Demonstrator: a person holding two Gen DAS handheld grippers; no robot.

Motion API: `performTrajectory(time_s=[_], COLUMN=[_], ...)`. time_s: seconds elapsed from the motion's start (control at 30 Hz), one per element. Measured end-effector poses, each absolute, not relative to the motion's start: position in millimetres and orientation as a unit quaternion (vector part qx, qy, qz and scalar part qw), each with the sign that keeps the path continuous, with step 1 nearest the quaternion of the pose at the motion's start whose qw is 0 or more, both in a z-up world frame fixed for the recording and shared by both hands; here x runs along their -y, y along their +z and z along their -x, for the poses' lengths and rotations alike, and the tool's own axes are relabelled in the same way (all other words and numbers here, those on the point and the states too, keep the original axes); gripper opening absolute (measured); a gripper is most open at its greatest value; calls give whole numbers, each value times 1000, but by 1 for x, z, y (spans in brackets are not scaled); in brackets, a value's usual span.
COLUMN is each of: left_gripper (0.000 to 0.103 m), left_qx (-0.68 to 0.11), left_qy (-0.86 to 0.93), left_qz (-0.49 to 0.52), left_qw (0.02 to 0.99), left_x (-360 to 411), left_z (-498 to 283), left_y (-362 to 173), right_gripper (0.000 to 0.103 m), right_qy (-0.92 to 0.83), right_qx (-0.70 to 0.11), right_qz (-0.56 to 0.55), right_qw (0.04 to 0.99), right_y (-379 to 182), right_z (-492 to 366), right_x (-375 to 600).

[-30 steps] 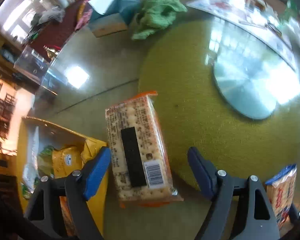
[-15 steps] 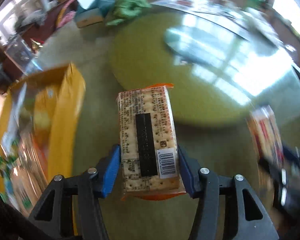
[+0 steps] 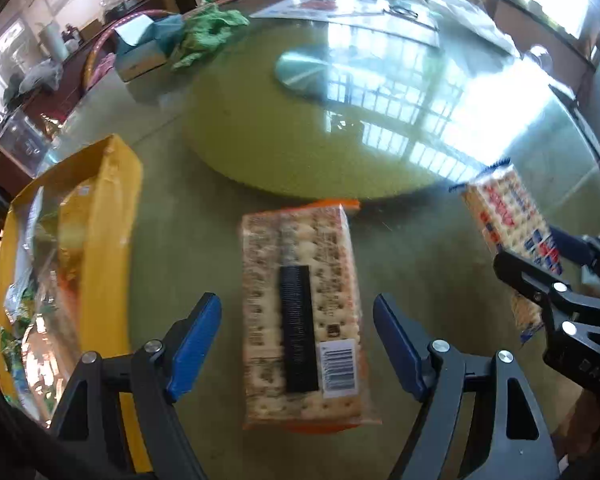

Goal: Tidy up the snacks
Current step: 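Carry both cracker packs into the tray and open both grippers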

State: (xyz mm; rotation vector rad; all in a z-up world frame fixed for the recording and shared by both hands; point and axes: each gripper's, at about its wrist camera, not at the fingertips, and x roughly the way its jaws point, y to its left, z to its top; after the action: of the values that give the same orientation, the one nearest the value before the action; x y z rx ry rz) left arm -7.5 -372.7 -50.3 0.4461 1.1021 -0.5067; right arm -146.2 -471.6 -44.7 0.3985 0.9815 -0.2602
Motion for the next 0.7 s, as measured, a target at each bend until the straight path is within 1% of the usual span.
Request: performTrajectory(time_s=[0.03,0.1,0.13,0.27,0.37,0.53,0.63,0.7], left_gripper=[73,54,53,53,53,53,53,53], left_qx=[-514,-518,-514,-495,-485,-450,-430,-423], left_qy=[-232,-237,-236,-241,-264,-286,-254,-233], left_qz=[-191,-166,-166,-157,-100,14,44,58], left_qw=[803,805,808,820,828,846,865,874], left_x=[368,362,360,348,321,240,185,154], left_z=[5,2,5,17,29,44,36,24], left_y=[-49,-47,-47,-46,-29,36,62,69], right_gripper=[65,58,57,56,56,56,56,56], right_qy=[-127,-135,-142,-150,-126,-65,0,37], right_qx=[-468,-471,-473,-470,-445,-398,-385,-383], right_qz=[-179,-165,-154,-151,-195,-224,-237,-230], right_qw=[856,856,856,856,865,887,892,894], right_y=[-45,-45,-45,-45,-39,-1,21,33], right_z=[146,148,149,157,165,161,137,113], right_x=[468,464,461,456,454,415,378,347])
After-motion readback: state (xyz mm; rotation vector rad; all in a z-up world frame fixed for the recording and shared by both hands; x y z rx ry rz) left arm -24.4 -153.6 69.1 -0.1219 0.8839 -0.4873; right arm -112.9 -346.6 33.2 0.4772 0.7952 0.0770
